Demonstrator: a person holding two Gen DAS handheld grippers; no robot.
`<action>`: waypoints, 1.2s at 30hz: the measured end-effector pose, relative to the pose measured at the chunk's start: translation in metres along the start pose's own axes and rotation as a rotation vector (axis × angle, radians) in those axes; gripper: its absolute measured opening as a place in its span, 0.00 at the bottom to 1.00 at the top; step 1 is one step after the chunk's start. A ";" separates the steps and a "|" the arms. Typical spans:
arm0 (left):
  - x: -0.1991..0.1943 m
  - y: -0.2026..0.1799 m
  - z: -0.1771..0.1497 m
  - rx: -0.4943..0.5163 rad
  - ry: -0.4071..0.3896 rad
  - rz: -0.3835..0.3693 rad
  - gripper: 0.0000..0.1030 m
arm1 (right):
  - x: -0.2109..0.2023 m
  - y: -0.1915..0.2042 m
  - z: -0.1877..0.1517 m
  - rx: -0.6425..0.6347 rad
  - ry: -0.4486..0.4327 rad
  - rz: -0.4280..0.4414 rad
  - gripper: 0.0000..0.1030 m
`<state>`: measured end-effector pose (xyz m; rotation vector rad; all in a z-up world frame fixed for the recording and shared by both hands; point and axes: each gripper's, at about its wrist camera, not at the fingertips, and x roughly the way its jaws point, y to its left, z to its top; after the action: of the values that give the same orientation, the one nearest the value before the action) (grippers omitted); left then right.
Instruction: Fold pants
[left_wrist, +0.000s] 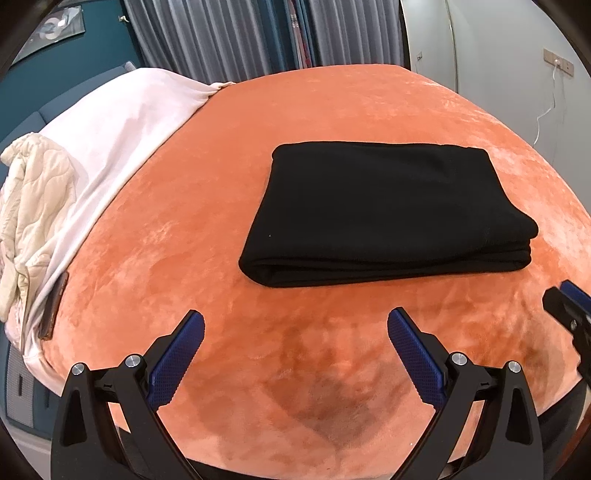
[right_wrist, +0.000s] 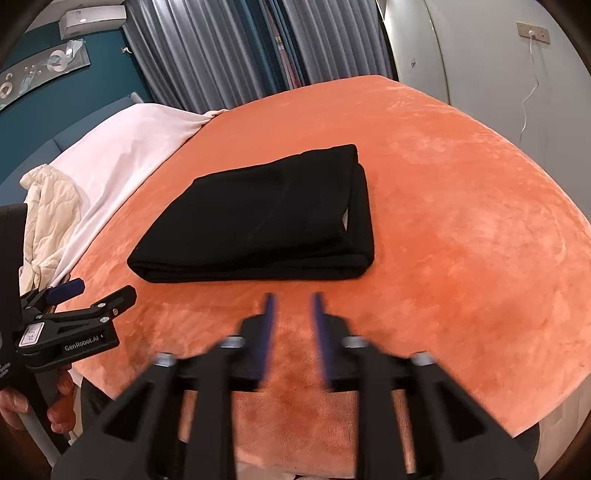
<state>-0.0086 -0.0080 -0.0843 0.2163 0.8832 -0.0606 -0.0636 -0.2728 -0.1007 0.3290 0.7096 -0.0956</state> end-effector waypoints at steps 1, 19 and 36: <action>0.000 0.000 0.000 0.000 -0.003 -0.001 0.95 | -0.002 0.000 0.000 -0.005 -0.008 -0.006 0.52; 0.034 0.076 0.007 -0.183 0.072 -0.034 0.95 | 0.015 -0.032 0.009 0.095 0.032 -0.031 0.64; 0.023 0.033 0.050 -0.047 -0.022 -0.001 0.95 | 0.022 -0.010 0.037 0.058 0.002 -0.056 0.77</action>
<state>0.0488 0.0145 -0.0663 0.1710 0.8616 -0.0430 -0.0262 -0.2940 -0.0912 0.3654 0.7185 -0.1691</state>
